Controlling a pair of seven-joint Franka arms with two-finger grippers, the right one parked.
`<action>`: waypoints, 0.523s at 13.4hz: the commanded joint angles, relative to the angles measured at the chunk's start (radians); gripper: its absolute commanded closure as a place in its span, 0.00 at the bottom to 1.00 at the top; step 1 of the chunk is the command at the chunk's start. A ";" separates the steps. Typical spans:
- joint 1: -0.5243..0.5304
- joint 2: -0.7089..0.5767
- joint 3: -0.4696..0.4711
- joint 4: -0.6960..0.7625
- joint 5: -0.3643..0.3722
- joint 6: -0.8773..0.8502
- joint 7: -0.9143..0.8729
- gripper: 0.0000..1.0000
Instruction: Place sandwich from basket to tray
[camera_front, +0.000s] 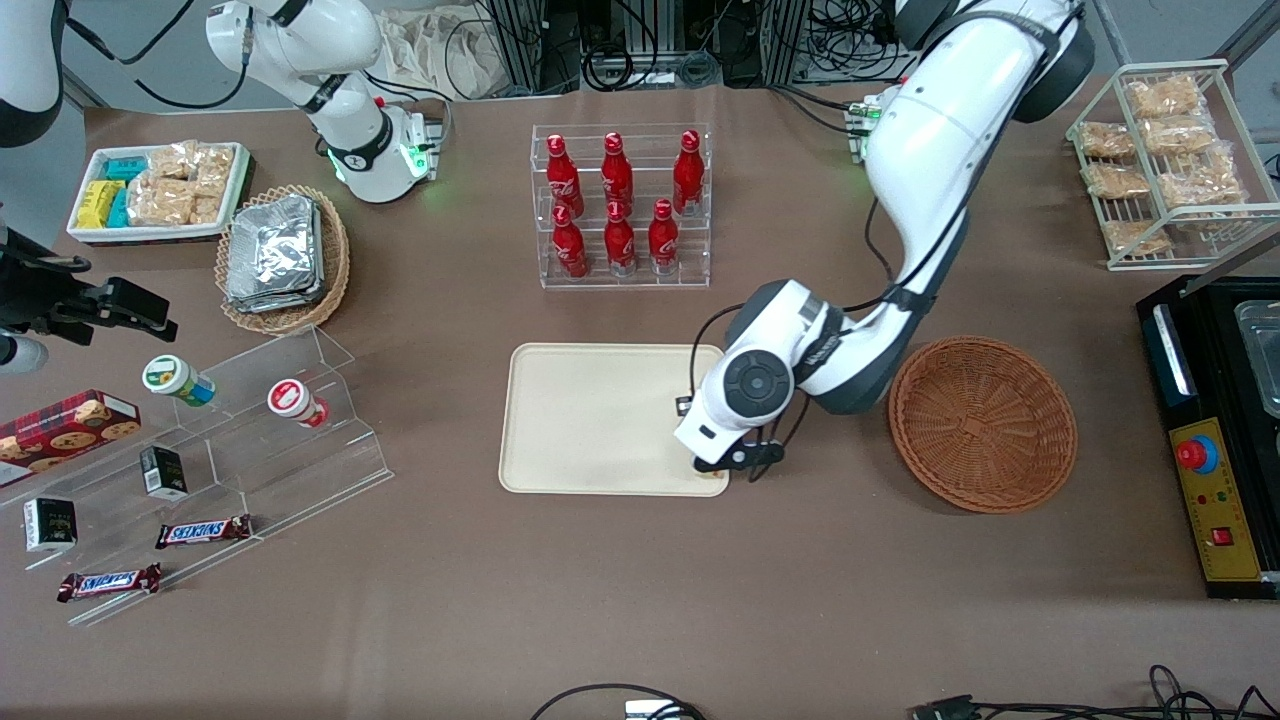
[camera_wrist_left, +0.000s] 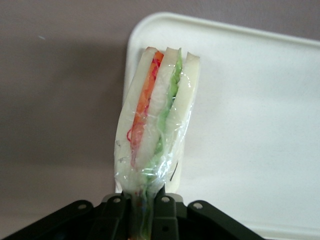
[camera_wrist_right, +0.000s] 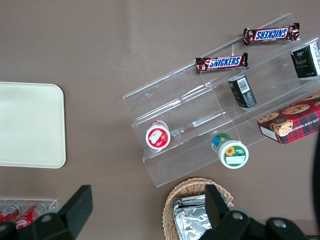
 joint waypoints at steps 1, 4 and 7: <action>-0.008 0.016 0.006 0.027 0.010 0.000 -0.016 1.00; -0.008 0.013 0.008 0.026 0.029 -0.002 0.000 0.01; -0.004 -0.006 0.006 0.027 0.088 -0.013 -0.006 0.00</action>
